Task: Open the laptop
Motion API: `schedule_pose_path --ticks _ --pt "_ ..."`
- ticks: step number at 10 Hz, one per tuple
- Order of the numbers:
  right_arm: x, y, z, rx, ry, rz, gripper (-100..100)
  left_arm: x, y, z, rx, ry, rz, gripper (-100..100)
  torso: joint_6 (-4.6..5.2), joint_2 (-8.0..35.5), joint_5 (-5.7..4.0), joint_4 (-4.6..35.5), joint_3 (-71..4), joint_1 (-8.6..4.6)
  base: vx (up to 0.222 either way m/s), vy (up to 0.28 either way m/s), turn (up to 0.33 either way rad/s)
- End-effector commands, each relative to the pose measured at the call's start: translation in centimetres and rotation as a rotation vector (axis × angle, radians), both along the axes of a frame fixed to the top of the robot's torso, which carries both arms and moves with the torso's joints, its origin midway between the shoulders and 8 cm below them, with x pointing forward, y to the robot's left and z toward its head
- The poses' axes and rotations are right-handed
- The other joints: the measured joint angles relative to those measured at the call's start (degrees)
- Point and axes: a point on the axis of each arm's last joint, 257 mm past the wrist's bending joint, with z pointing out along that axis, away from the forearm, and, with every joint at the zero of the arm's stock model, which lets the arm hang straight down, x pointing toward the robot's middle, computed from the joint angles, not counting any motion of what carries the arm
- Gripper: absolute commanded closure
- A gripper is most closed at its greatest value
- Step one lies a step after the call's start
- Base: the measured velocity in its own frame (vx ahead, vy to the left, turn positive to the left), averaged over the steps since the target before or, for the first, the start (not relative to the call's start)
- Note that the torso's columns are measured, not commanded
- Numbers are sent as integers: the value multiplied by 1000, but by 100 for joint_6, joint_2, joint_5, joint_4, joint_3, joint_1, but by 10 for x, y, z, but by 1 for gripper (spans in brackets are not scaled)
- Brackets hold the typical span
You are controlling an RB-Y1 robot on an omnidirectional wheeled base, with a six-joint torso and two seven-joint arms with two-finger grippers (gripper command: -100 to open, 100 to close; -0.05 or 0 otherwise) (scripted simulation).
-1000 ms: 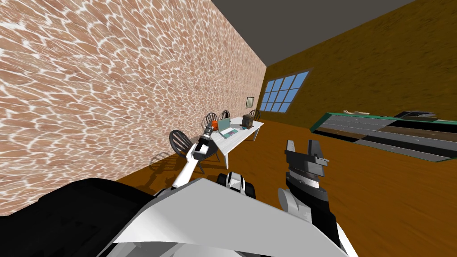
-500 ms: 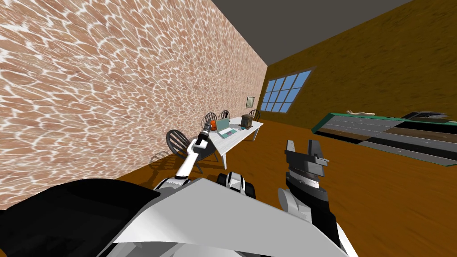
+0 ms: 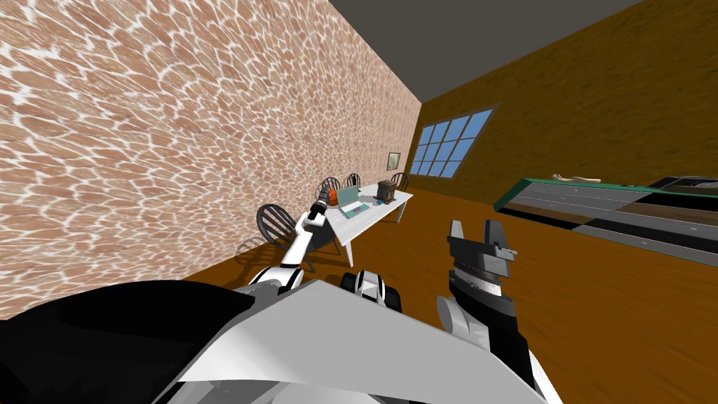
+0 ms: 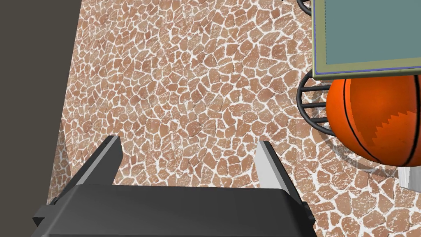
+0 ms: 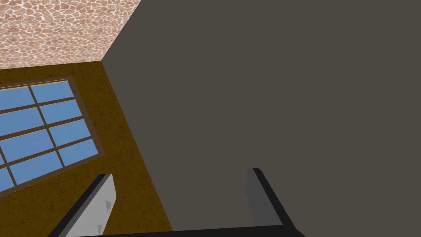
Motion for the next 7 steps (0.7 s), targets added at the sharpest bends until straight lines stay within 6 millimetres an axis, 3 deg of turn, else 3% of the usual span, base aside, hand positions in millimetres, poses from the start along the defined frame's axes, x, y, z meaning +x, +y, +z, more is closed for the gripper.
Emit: schedule_pose_path --ticks 1,2,3,4,5,6,7 --pt "0 0 0 0 0 0 0 15 25 5 -26 27 45 -100 -1 1 -1 1 1 -6 60 -76 30" --pt "0 0 0 0 0 0 0 19 46 6 -42 48 83 -100 -1 4 -1 2 3 -2 69 -94 56" --pt "0 0 0 0 0 0 0 25 46 7 -51 52 85 -100 0 1 -2 1 2 -10 56 -94 29" --pt "0 0 0 0 0 0 0 29 67 10 -70 70 124 -100 1 6 -3 2 4 -8 56 -106 51" --pt "0 0 0 0 0 0 0 34 68 9 -80 78 127 -100 -2 5 -3 2 4 -9 54 -90 36" --pt "0 0 0 0 0 0 0 38 89 12 -104 94 165 -100 1 6 -1 2 4 -4 91 -93 43" --pt "0 0 0 0 0 0 0 41 90 10 -113 104 169 -100 -1 -6 -1 -1 -3 -4 79 -81 34"
